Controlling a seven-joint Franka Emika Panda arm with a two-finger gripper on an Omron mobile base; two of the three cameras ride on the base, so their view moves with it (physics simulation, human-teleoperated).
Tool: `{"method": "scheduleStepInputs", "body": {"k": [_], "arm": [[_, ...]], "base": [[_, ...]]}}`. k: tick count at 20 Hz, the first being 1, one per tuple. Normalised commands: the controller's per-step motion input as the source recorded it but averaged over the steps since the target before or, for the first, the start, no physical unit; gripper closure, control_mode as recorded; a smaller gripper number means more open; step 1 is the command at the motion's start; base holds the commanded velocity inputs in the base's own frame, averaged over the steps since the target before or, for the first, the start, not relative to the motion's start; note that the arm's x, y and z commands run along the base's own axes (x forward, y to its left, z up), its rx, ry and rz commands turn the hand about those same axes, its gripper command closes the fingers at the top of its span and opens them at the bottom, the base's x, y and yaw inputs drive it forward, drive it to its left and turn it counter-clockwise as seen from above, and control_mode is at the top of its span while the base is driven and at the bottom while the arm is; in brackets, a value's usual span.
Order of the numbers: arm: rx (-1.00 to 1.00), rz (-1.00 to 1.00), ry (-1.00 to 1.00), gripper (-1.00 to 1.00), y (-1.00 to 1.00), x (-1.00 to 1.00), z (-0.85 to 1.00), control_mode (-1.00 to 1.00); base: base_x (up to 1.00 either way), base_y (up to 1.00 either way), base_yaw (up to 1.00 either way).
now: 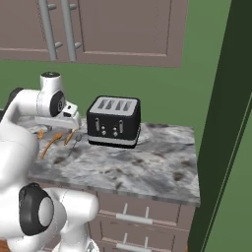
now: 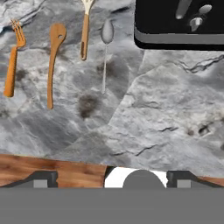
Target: Organize the utensils by type. Pick up the wooden spoons from the counter and place them in the open cabinet. Then pick up the metallic utensils from the counter and place them in the open drawer.
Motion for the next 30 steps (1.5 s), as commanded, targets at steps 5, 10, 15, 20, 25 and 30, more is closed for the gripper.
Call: {"method": "scheduleStepInputs", "body": {"k": [5,10,15,20,25,30], "arm": [[0.0,0.0,0.06,-1.0,0.66,0.0,-0.38,-1.0],[-0.01,-0.02,0.07,-1.0,0.64,0.1,-0.3,-1.0],[-0.08,0.0,0.13,-1.0,0.5,0.25,-0.17,-1.0],[-0.06,0.0,0.09,-1.0,0.37,0.32,-0.23,-1.0],[-0.1,0.0,0.02,-1.0,0.32,0.32,-0.38,-1.0],[-0.07,0.0,0.0,-1.0,0.07,0.3,-0.43,-1.0]], "base": [[0.0,0.0,0.0],[0.0,0.0,0.0],[0.0,0.0,0.0],[0.0,0.0,0.0],[0.0,0.0,0.0],[0.0,0.0,0.0]]}}
